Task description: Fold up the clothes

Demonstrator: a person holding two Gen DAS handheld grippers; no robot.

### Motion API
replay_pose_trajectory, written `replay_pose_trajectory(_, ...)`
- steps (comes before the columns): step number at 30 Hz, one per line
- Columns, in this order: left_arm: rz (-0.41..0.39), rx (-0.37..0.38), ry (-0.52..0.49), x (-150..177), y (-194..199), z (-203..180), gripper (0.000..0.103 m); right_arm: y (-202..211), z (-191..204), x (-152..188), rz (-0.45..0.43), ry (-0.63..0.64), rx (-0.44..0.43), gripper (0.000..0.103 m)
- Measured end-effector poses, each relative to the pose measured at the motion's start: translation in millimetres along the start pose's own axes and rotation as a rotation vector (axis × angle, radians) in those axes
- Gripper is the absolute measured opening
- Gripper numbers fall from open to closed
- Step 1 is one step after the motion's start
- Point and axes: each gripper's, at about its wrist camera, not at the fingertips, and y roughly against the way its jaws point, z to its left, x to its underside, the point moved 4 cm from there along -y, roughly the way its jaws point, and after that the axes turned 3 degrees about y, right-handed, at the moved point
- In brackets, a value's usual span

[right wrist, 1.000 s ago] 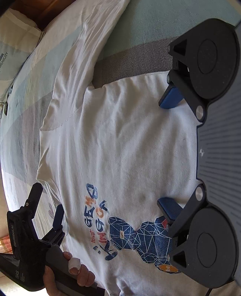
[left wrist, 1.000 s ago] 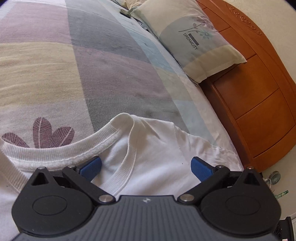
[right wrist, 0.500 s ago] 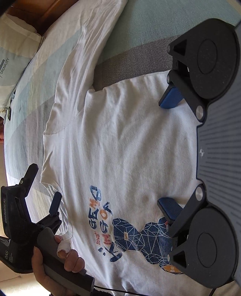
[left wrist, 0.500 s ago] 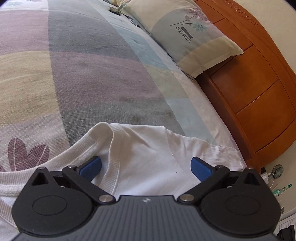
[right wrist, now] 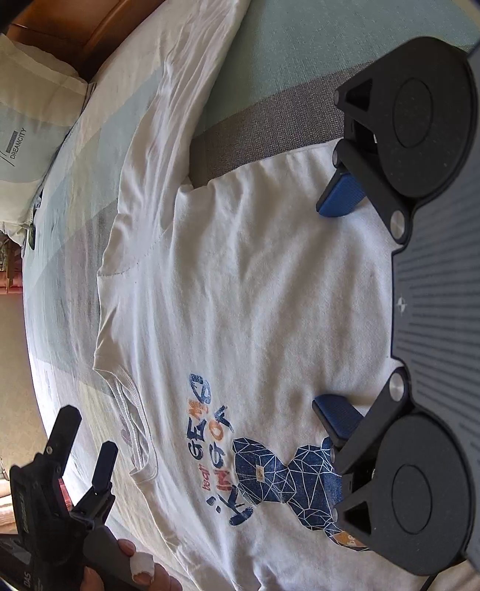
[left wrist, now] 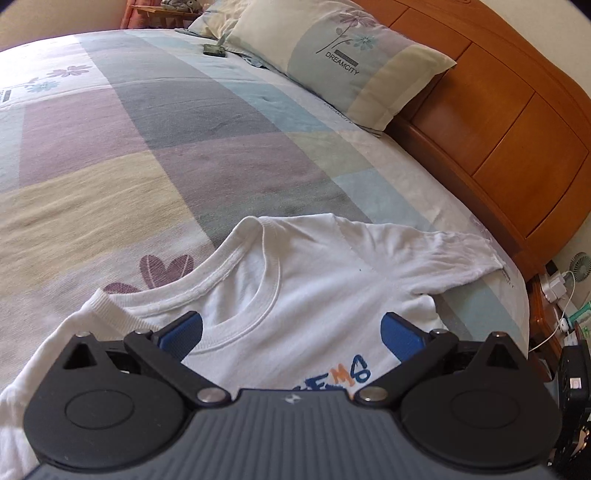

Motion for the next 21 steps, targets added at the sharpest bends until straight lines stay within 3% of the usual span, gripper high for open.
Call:
replay_pose_trajectory(6,0.006,-0.072,-0.045,34.3,33.9,-13.5,0.102,5.2,-0.9,3.4,0.000,0.035,-0.024,0.103)
replay_pose_trajectory(9,0.015,-0.081,-0.062,52.8,38.5,-27.8,0.102,24.4,3.1,5.3,0.031,0.055,-0.110,0.103)
replay_pose_trajectory(13,0.012,-0.106,-0.135,79.9,45.3,-47.0,0.102,49.7,19.1,31.4,0.015,0.190,-0.258,0.103)
replay_pose_trajectory(15,0.015,-0.132,-0.168,95.9,48.6,-55.7,0.102,50.5,24.0,55.0,0.039,0.286,-0.263,0.103)
replay_pose_trajectory(18,0.031,-0.183,-0.179,119.8,52.8,-64.1,0.102,59.5,26.2,81.8,-0.015,0.432,-0.257,0.103)
replay_pose_trajectory(21,0.029,-0.237,-0.167,139.9,60.2,-74.5,0.102,67.5,13.2,87.5,-0.015,0.454,-0.303,0.103)
